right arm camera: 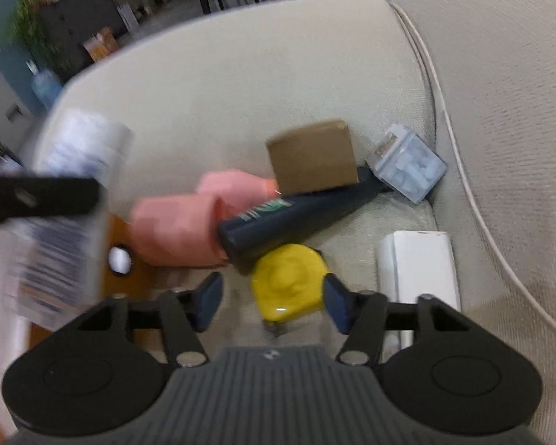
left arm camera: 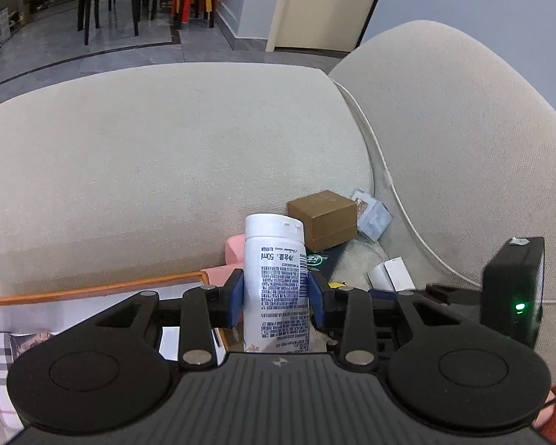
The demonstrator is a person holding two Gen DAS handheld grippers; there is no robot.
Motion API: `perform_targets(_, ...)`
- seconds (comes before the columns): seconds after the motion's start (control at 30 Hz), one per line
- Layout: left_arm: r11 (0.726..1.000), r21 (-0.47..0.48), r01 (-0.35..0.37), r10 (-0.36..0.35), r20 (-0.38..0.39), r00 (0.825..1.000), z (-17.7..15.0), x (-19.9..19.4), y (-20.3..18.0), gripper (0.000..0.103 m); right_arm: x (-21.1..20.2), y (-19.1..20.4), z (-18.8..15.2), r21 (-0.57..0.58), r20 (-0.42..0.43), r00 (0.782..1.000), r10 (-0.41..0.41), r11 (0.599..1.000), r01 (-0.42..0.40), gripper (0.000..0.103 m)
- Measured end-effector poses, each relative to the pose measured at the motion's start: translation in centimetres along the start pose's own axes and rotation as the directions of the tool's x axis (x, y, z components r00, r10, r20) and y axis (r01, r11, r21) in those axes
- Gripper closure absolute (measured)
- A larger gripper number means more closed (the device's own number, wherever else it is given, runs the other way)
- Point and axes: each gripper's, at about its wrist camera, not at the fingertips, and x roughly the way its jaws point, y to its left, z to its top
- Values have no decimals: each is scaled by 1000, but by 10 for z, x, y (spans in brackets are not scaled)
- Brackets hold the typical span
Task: Organize rigid objects
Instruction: 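Lift the lotion bottle with left tool while right grasps yellow tape measure, then lower the bottle and tape measure into the box beside the photo card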
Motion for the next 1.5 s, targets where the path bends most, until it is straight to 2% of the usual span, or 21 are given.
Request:
perform_targets(0.07, 1000, -12, 10, -10, -10, 1000, 0, 4, 3, 62, 7, -1, 1, -39, -2, 999, -33, 999, 33, 34)
perform_targets(0.2, 999, -32, 25, -26, -19, 999, 0, 10, 8, 62, 21, -9, 1, -30, -39, 999, -22, 999, 21, 33)
perform_targets(0.23, 999, -35, 32, -32, -17, 999, 0, 7, 11, 62, 22, -9, 3, -38, -33, 999, -22, 999, 20, 37)
perform_targets(0.27, 999, -38, 37, -37, -14, 999, -1, 6, 12, 62, 21, -8, 3, -46, -27, 999, -18, 999, 17, 45)
perform_targets(0.3, 998, -43, 42, -42, -10, 999, -1, 3, 12, 62, 21, -9, 3, -44, -22, 1000, -19, 999, 18, 45)
perform_targets(0.5, 996, -63, 67, -65, 28, 997, -7, -27, 25, 62, 7, -21, -2, 37, -23, 1000, 16, 999, -16, 47)
perform_targets(0.6, 996, -71, 59, -55, 52, 997, -13, -48, 34, 62, -10, -20, -5, 57, -9, 999, 42, 998, -41, 48)
perform_targets(0.77, 992, -121, 41, -30, 89, 996, -26, -82, 66, 62, -62, 14, -4, 11, 93, 992, 82, 996, -83, 48)
perform_targets(0.87, 988, -153, 15, -1, 92, 996, -35, -93, 92, 62, -103, 43, 4, -64, 170, 970, 174, 984, -165, 48)
perform_targets(0.93, 984, -180, 14, 0, 80, 997, -40, -94, 109, 62, -115, 66, 14, -128, 192, 955, 228, 970, -206, 48)
perform_targets(1.07, 971, -236, 21, -15, 25, 1000, -53, -75, 140, 62, -118, 119, 20, -237, 140, 938, 316, 931, -278, 48)
perform_targets(1.27, 943, -328, 47, -69, -55, 996, -64, -29, 179, 62, -67, 180, 19, -356, 23, 970, 243, 908, -219, 48)
perform_targets(1.5, 943, -332, 39, -81, -114, 990, -59, 10, 191, 62, -23, 202, 24, -452, -74, 987, 143, 877, -161, 48)
